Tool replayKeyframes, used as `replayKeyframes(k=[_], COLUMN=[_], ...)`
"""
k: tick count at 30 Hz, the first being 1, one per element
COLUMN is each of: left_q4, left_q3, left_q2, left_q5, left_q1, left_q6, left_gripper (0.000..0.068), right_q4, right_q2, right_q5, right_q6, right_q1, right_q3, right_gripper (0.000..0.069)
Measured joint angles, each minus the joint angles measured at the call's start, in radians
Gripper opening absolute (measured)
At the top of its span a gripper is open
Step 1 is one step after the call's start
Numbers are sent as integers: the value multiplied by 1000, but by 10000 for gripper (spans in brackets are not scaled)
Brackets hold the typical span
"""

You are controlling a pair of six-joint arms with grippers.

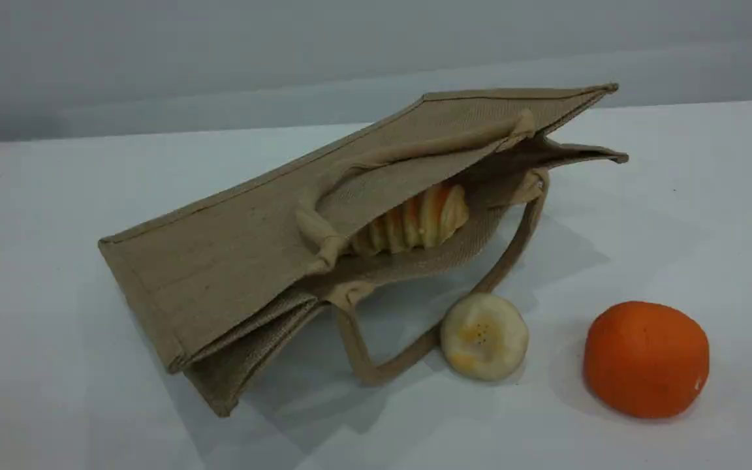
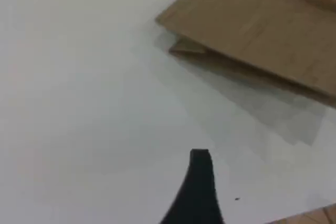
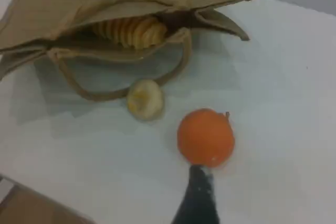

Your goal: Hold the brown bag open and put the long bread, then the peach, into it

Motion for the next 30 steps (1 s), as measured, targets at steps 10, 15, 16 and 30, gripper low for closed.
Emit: replayKeyframes(k=[10, 15, 16, 30], left_q4=[-1, -1, -1, -1], left_q3=[5, 5, 3, 4], left_q2=[0, 0, 0, 0], left_q5=[3, 2, 2, 2], left_q1=[0, 0, 0, 0], left_q6=[-4, -2, -2, -1], left_gripper=[587, 587, 587, 587], right_q4=[-1, -2, -2, -2], right_q2=[-13, -13, -13, -13], right_q5=[-1, -3, -3, -3], right_q6=[1, 1, 1, 0], right_q1=[0, 0, 0, 0], right_q3=[0, 0, 0, 0], right_gripper=[522, 522, 522, 522])
